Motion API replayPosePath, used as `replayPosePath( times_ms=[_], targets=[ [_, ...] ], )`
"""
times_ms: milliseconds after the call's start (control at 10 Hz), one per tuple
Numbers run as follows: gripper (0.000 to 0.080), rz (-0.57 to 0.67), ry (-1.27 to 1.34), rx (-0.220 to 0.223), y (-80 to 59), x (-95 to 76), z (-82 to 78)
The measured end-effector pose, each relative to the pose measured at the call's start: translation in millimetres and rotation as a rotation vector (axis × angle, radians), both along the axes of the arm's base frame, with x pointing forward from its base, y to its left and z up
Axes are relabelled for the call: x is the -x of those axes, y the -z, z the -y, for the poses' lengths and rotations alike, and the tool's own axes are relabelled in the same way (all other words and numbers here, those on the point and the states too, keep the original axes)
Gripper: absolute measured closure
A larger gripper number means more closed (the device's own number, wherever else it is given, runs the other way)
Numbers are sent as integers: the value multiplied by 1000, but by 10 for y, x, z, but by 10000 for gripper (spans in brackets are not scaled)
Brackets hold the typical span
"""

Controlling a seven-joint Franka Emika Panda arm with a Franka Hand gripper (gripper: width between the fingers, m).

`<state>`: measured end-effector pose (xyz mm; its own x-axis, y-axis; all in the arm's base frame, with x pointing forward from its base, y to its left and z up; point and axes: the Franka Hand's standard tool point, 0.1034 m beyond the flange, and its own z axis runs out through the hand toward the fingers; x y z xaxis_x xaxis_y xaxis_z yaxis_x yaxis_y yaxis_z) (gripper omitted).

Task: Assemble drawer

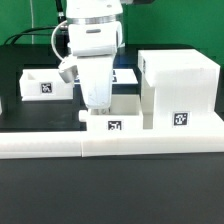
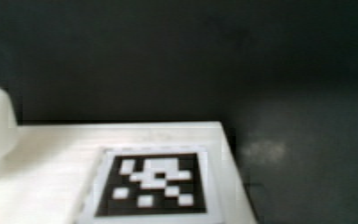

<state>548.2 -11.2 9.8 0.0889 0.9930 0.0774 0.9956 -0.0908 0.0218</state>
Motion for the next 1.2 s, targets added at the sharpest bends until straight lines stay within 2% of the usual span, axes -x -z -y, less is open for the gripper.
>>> replayPosePath(
  times_ms=[200,1200],
  targets=[
    [757,4,-16,2,-4,12,-74],
    [757,14,-50,13,11,29,-98]
  ],
)
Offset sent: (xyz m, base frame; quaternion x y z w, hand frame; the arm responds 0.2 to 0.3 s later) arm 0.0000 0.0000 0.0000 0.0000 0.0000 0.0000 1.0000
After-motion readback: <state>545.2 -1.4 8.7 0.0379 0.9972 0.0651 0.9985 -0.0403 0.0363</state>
